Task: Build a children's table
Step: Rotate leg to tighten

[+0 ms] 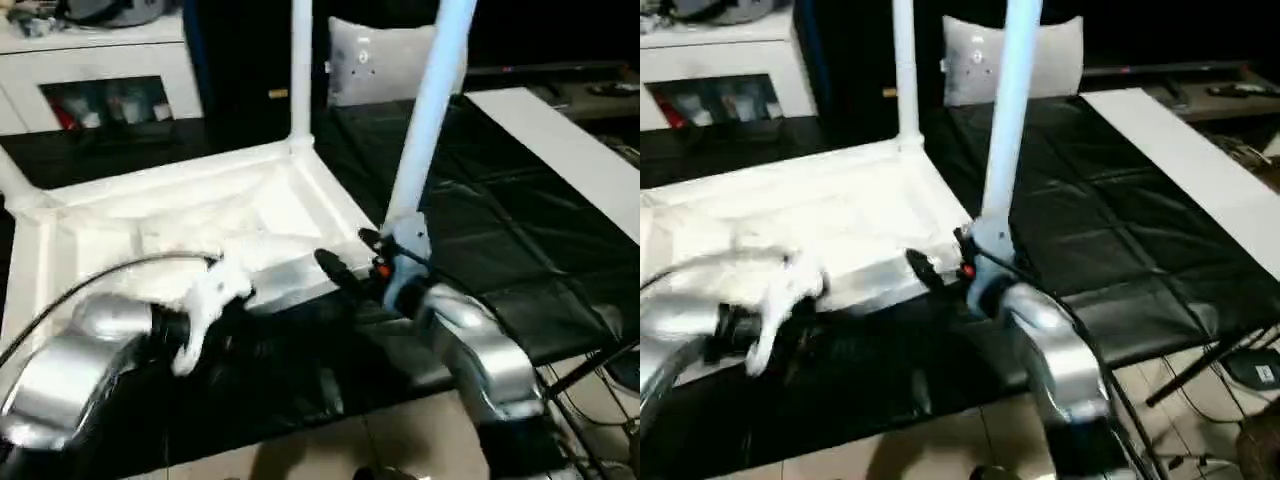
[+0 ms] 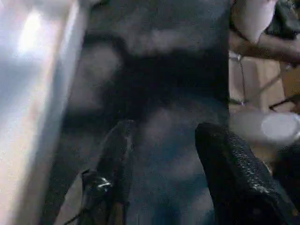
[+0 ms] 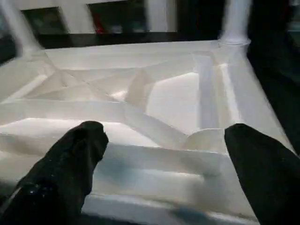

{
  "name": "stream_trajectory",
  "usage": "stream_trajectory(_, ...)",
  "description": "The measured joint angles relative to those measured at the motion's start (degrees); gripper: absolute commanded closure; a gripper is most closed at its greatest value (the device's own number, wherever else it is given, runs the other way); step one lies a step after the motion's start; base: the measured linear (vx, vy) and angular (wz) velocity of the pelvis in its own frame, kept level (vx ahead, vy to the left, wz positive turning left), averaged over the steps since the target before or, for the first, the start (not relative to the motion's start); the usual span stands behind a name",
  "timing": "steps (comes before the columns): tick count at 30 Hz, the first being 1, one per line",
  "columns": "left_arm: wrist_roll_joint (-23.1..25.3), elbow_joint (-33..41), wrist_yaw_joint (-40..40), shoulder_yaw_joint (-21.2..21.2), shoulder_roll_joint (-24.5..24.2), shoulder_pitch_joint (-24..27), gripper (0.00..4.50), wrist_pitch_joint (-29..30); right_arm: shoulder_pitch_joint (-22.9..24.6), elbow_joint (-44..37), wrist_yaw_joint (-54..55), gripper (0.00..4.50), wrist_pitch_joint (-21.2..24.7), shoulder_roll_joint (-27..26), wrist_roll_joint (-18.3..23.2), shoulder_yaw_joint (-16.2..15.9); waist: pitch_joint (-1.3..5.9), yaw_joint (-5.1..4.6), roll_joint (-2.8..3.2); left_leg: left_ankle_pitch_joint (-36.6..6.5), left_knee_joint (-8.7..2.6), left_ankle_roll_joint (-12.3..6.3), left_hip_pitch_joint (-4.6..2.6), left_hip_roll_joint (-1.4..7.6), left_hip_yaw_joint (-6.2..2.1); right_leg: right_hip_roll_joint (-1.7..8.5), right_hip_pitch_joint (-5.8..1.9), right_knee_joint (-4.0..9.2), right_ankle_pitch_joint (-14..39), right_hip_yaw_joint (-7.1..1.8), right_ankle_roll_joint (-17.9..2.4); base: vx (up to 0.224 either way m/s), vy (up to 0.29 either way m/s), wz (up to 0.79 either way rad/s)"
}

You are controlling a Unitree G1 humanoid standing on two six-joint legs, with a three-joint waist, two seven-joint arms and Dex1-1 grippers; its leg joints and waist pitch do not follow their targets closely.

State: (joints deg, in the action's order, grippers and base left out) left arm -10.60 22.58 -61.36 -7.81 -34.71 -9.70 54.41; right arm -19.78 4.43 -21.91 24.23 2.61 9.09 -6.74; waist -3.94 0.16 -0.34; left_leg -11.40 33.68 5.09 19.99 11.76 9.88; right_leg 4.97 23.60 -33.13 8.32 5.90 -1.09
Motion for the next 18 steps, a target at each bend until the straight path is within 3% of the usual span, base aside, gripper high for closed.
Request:
stream_trajectory(3,2.11,-0.02,4.02,-2.35,2.24,1.28,1.73,2.39,-2.43,4.16,3.19,0.0,-1.92,-0.7,-0.85,1.59,0.03,-0.01,-0.07,0.0,0.28,0.0,-0.01,0.02,-0.11,-0.14,0.06,0.01,-0.01,-0.13,0.01,0.0,0.0,0.0)
stream_trajectory(8,5.0,-0.83,10.25,-3.71,2.06,1.51,1.73,2.7,-5.01,9.18,6.12,0.0,-4.3,-1.24,-0.77,3.04,0.05,0.03,-0.07,0.01,0.46,-0.01,0.03,0.01,-0.15,-0.22,0.01,-0.02,-0.04,-0.29,0.01,0.0,0.0,0.0)
stream_trajectory(12,8.79,-4.4,15.38,-4.47,2.29,1.81,1.73,-2.28,-7.72,14.85,8.28,0.0,-7.46,-0.08,-0.72,6.35,0.07,0.33,-0.1,0.01,0.61,-0.02,0.06,0.0,-0.19,-0.23,-0.14,-0.02,-0.05,-0.34,0.02,0.0,0.0,0.0)
stream_trajectory(18,9.32,-6.77,19.02,-4.75,4.4,1.07,1.73,-6.01,-10.75,20.88,9.16,0.0,-10.37,3.55,-0.08,9.29,0.08,1.34,-0.11,0.01,0.66,-0.02,0.14,0.01,-0.13,-0.25,-0.19,-0.1,-0.09,-0.35,-0.01,0.0,0.0,0.0)
